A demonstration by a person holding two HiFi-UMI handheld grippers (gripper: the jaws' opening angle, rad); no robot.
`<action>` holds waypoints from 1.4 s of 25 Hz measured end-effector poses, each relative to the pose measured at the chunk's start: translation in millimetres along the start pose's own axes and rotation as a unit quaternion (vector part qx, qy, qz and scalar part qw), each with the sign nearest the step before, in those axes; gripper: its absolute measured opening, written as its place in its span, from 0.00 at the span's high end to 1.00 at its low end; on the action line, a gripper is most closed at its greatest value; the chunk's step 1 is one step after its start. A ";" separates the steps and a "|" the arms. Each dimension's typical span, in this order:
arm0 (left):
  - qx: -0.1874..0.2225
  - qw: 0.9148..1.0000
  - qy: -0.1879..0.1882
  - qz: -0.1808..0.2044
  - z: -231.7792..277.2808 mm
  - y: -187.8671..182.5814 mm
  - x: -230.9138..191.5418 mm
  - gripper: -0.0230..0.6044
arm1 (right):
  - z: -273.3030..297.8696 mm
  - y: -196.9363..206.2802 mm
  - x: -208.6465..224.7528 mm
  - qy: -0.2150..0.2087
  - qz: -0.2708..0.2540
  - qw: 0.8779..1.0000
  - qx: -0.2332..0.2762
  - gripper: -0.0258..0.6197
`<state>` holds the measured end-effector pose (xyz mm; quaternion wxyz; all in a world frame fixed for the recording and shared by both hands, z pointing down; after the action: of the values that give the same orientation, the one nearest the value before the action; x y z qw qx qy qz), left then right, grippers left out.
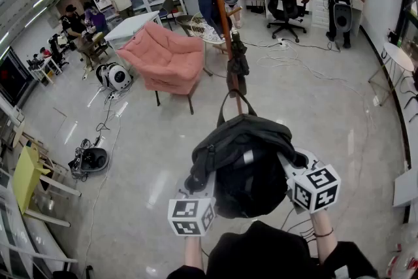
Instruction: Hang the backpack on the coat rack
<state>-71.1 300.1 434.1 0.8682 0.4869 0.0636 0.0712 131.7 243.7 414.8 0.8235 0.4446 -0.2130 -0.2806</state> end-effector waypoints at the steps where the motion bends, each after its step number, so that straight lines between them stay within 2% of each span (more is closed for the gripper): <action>1: -0.001 1.000 0.000 0.000 -0.4 0.5 0.8 0.74 | -1.0 0.7 -0.1 0.000 0.000 1.000 -0.001 0.90; 9: -0.007 1.000 -0.003 -0.002 -1.7 -0.6 2.6 0.74 | -3.8 0.6 0.2 -0.003 0.006 1.000 -0.005 0.90; 25: -0.027 0.999 -0.027 -0.024 27.7 -3.2 6.9 0.74 | 20.7 -10.4 30.9 -0.046 0.025 0.999 -0.010 0.90; 35: -0.054 0.998 -0.022 -0.029 85.5 -12.8 -20.6 0.74 | 78.3 -21.1 59.3 -0.044 0.046 0.997 -0.034 0.90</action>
<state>-75.2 218.2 468.3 0.8962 0.4386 0.0552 0.0383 123.5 147.7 443.1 0.8399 0.3937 -0.2594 -0.2690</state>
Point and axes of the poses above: the fingertips, and each gripper's own axes: z forward along the fingers, x to its right, y out of its underside, the point moved 1 cm from there along -z, backward along the fingers, and after that the axes turned 15 degrees about -x, right-handed, at the moved point
